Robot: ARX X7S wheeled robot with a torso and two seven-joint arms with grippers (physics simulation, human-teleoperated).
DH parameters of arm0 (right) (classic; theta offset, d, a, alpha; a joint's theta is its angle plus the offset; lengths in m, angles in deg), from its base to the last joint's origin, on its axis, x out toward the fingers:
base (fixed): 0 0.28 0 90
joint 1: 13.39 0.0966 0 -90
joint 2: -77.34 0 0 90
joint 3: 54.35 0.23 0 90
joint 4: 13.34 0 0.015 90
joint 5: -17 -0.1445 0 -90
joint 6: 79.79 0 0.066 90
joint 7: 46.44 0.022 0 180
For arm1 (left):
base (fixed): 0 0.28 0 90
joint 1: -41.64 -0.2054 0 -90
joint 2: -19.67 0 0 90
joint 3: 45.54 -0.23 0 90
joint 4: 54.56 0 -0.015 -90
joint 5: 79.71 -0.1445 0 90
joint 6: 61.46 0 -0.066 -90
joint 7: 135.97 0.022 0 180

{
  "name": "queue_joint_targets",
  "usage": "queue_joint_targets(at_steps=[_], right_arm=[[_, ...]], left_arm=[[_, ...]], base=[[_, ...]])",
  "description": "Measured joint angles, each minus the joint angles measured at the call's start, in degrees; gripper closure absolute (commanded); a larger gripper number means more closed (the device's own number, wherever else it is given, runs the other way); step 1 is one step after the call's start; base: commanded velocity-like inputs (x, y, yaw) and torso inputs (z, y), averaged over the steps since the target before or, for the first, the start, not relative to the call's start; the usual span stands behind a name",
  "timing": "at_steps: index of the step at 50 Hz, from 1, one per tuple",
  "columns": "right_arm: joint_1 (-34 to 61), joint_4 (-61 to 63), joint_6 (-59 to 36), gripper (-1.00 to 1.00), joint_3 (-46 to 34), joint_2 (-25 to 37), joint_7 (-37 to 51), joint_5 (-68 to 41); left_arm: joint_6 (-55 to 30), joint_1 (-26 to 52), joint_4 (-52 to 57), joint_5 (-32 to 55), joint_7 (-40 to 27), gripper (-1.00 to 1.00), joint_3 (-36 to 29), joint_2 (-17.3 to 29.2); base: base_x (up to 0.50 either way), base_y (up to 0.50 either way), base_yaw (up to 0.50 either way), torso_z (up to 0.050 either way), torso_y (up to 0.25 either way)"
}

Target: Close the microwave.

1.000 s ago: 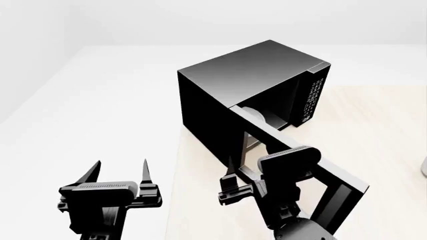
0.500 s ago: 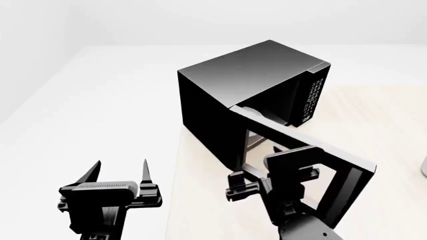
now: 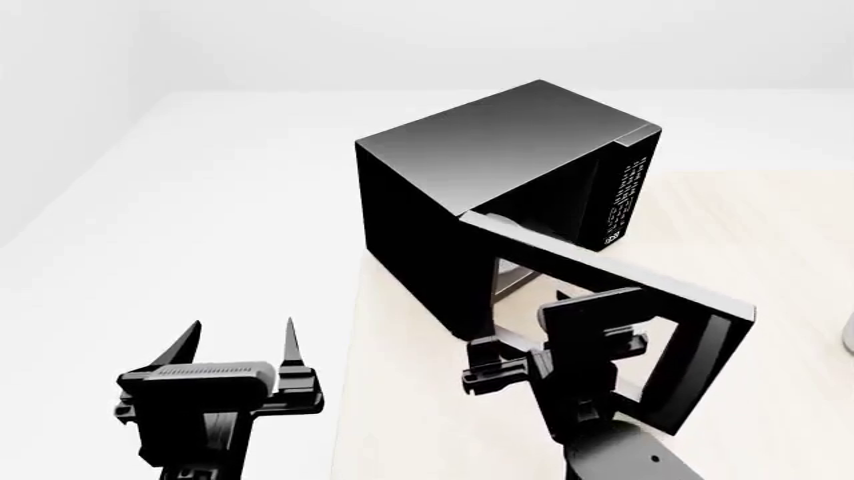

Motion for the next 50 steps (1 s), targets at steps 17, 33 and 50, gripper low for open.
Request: queue_joint_targets(at_steps=[17,33,50], right_arm=[[0.8,-2.4,0.2,-1.00,1.2,1.1,0.1,-0.1],[1.8,-4.6,0.6,-1.00,2.0,1.7,0.0,0.0],[4.4,-8.3,0.9,-1.00,1.6,2.4,-1.2,0.5]], left_arm=[[0.2,0.0,-0.1,0.1,-0.2,-1.00,-0.2,0.2],[0.3,0.0,-0.3,0.3,-0.4,-1.00,-0.4,0.3],[0.4,0.1,-0.4,0.5,-0.6,-1.00,-0.5,0.5]], base=[[0.00,0.00,0.00,0.000,0.000],[0.00,0.00,0.00,0.000,0.000],[0.00,0.00,0.00,0.000,0.000]])
